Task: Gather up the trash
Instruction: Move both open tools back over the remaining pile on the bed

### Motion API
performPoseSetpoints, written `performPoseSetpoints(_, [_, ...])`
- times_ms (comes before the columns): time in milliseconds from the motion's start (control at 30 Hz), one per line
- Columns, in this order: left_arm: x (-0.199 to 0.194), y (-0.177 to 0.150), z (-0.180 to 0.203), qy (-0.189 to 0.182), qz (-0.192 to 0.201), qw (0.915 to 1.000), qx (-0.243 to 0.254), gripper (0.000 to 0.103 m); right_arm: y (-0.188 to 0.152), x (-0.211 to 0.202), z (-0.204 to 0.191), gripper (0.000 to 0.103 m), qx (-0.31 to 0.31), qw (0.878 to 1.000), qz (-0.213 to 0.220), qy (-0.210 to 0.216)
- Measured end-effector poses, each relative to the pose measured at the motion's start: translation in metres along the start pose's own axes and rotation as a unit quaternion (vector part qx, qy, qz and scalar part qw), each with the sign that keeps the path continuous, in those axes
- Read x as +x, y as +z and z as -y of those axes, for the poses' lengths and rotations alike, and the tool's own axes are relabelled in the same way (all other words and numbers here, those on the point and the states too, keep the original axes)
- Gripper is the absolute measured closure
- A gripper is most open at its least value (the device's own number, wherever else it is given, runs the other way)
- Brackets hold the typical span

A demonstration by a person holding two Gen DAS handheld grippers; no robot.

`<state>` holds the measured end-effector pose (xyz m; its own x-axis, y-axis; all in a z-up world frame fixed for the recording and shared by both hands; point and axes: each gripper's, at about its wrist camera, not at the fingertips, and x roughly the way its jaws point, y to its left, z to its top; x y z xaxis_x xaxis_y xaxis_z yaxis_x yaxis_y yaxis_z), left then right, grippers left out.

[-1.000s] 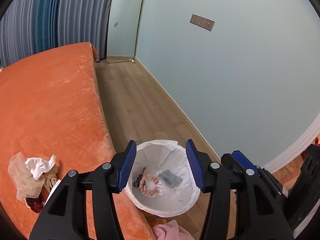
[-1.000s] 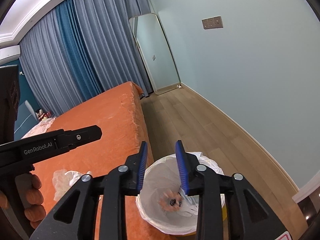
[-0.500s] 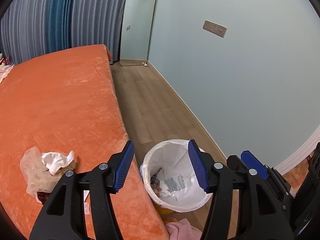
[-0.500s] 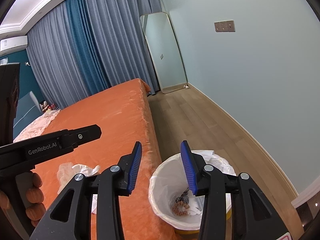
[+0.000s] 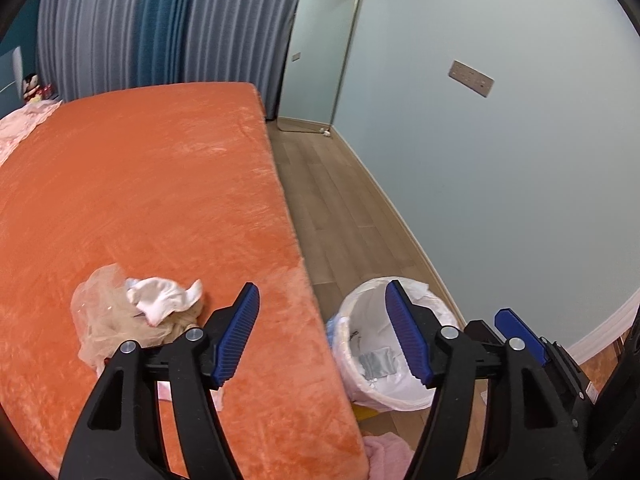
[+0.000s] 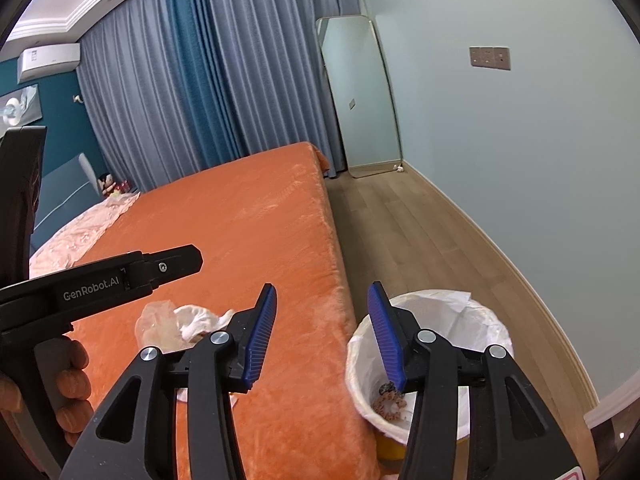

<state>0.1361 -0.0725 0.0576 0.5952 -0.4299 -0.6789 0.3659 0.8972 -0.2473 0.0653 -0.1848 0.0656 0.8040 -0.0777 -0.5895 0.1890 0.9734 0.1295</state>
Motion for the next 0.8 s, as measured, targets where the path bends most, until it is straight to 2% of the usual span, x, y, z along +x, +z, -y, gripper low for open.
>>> performPoseSetpoints(200, [-0.001,-0.021,-0.060,0.033,-0.017,0.9983,-0.045,0.036,-0.019,0.018,-0.032,0.056,-0.015,0.999,-0.028,0.021])
performPoseSetpoints(367, [0.000,-0.039,-0.116,0.064,-0.034,0.9930,-0.093,0.035,-0.038,0.034,-0.061,0.056,-0.032,0.997,-0.055,0.037])
performPoseSetpoints(567, [0.003,-0.062,-0.182,0.098,-0.054,0.9834,-0.143,0.035,-0.064,0.056,-0.092,0.056,-0.043,0.994,-0.089,0.054])
performPoseSetpoints(800, [0.018,-0.095,-0.237,0.121,-0.090,0.9718,-0.182,0.036,-0.097,0.087,-0.124,0.056,-0.052,0.988,-0.134,0.062])
